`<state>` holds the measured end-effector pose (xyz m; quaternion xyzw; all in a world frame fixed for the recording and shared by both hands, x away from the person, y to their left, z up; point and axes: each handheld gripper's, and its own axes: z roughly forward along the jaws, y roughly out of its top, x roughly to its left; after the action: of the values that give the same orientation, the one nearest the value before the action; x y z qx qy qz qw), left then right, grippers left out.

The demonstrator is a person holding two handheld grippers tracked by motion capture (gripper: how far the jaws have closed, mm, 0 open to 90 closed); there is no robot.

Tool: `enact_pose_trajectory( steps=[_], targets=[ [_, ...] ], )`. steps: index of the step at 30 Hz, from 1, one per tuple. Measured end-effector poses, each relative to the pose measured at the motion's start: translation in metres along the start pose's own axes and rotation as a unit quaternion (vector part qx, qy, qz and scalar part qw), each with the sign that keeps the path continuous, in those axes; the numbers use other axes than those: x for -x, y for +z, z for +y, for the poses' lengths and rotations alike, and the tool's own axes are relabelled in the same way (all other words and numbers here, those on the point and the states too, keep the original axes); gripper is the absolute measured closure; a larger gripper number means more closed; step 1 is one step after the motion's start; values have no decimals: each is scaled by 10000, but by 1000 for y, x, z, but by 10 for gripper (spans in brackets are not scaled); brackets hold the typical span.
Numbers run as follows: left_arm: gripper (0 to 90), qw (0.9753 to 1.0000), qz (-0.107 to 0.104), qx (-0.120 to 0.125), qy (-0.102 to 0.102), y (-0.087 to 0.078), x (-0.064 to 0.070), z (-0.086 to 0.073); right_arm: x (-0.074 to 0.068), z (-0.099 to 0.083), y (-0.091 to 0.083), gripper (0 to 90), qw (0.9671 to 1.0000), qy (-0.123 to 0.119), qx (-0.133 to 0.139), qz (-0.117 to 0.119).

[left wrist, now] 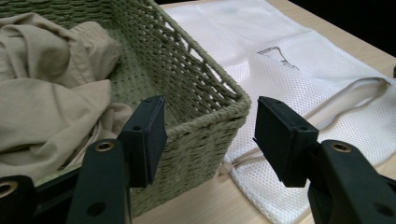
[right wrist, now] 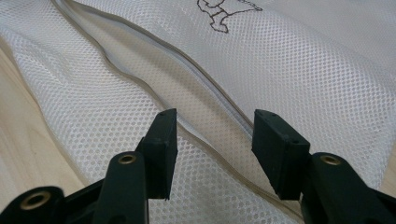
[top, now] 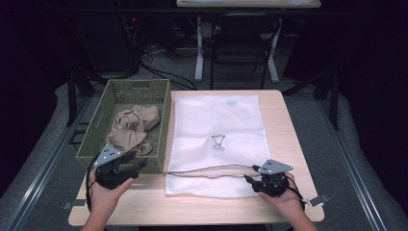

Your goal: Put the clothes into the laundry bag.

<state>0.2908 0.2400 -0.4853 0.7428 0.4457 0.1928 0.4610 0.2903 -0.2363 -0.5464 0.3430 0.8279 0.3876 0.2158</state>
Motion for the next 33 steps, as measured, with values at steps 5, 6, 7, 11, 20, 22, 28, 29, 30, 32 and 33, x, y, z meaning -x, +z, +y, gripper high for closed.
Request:
enact_pose_trajectory(
  steps=[5,6,7,11,20,22,28,29,30,32,33],
  targets=[
    [426,9998,159,41,-72,-4,-8,0,0,0,0,505,10000,5,1,0],
    [426,9998,159,41,-72,-4,-8,0,1,0,0,505,10000,0,0,-1],
    [425,9998,183,49,-86,-4,-9,-1,1,0,0,505,10000,3,-1,-1],
    [416,9994,338,42,-96,-6,-13,-1,1,0,0,506,10000,6,1,12],
    [401,9987,475,55,-175,-9,-21,-2,1,0,1,507,10000,-12,-15,24],
    [397,9986,490,34,-172,-10,-23,-2,1,0,1,505,10000,-9,-8,21],
    [392,9983,548,11,-176,-11,-28,-2,1,-1,1,499,10000,6,-18,9],
    [389,9983,563,54,-159,-11,-28,-1,1,-1,1,498,10000,12,-17,5],
    [389,9983,563,54,-159,-11,-28,-1,1,-1,1,498,10000,12,-17,5],
    [389,9984,546,81,-140,-13,-28,1,2,-1,0,495,10000,38,-21,-8],
    [390,9984,538,95,-141,-13,-28,2,2,-1,0,495,10000,40,-12,-13]
  ],
)
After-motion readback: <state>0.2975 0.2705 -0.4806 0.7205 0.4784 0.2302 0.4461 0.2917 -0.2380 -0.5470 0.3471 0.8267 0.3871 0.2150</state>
